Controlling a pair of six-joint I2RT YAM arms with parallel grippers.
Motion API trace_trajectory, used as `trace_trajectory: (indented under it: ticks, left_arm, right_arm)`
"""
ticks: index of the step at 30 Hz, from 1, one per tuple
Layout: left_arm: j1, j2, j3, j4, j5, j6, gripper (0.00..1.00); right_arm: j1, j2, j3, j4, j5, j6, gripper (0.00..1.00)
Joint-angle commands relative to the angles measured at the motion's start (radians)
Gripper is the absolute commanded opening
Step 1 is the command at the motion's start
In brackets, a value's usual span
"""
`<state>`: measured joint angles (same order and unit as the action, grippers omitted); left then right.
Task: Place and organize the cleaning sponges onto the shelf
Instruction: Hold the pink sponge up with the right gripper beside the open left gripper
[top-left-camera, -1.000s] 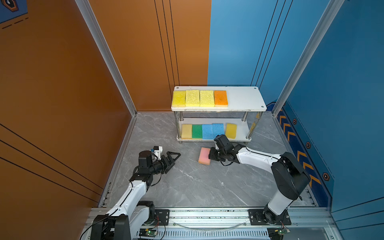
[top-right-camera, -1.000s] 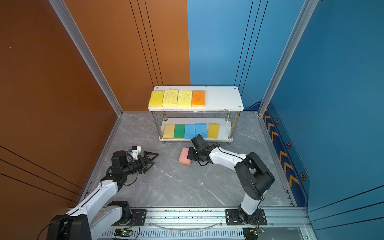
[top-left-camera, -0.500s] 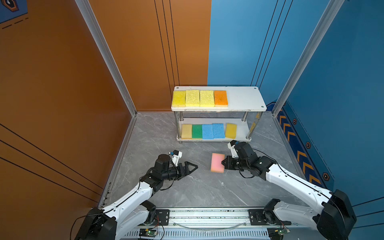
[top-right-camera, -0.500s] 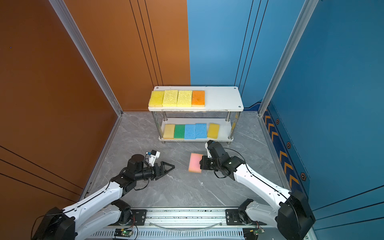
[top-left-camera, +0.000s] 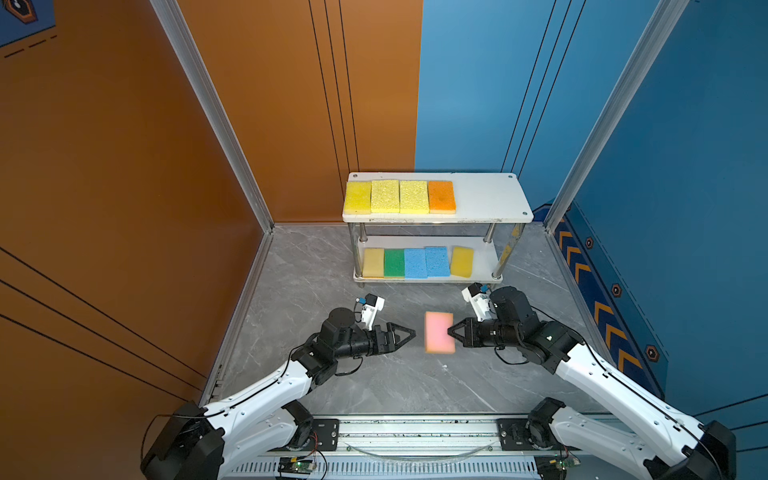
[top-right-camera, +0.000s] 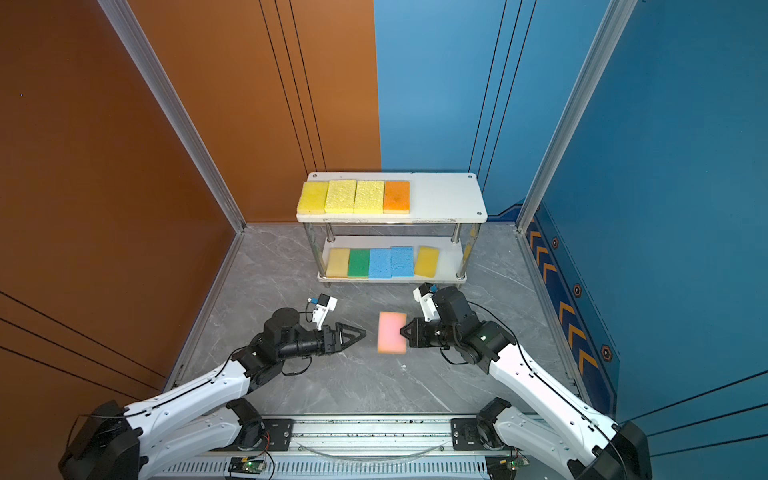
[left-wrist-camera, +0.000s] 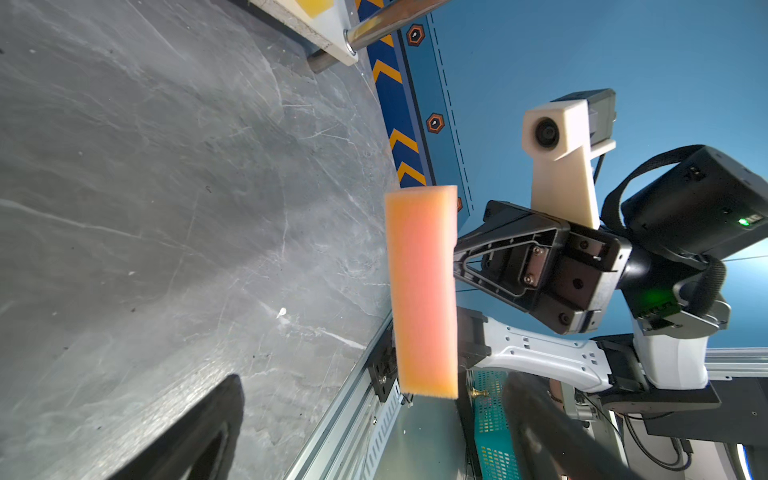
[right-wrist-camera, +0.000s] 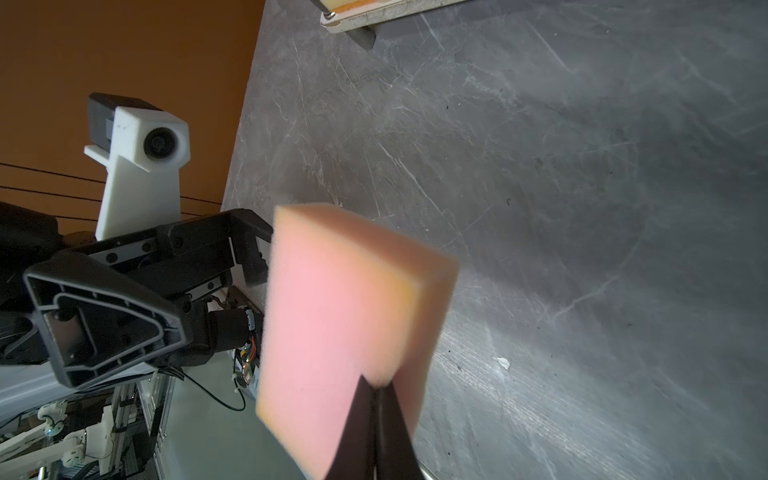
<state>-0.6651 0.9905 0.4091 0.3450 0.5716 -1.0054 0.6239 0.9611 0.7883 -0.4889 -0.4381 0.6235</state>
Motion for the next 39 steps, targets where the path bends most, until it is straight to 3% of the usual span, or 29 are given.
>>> trace_trajectory:
  ticks: [1, 14, 24, 39]
  left_arm:
    - [-0.016, -0.002, 0.028, 0.032, -0.031, -0.016, 0.95]
    - [-0.038, 0.005, 0.038, 0.058, -0.036, -0.044, 0.87]
    - [-0.044, -0.004, 0.031, 0.078, -0.034, -0.069, 0.61]
    - [-0.045, -0.01, 0.023, 0.093, -0.036, -0.087, 0.26]
  right_arm:
    - [0.025, 0.007, 0.04, -0.013, -0.036, -0.028, 0.01]
    - [0.142, 0.082, 0.093, 0.041, -0.007, -0.031, 0.01]
    - [0.214, 0.133, 0.119, 0.072, 0.023, -0.038, 0.01]
    - [0.232, 0.152, 0.132, 0.076, 0.055, -0.041, 0.02]
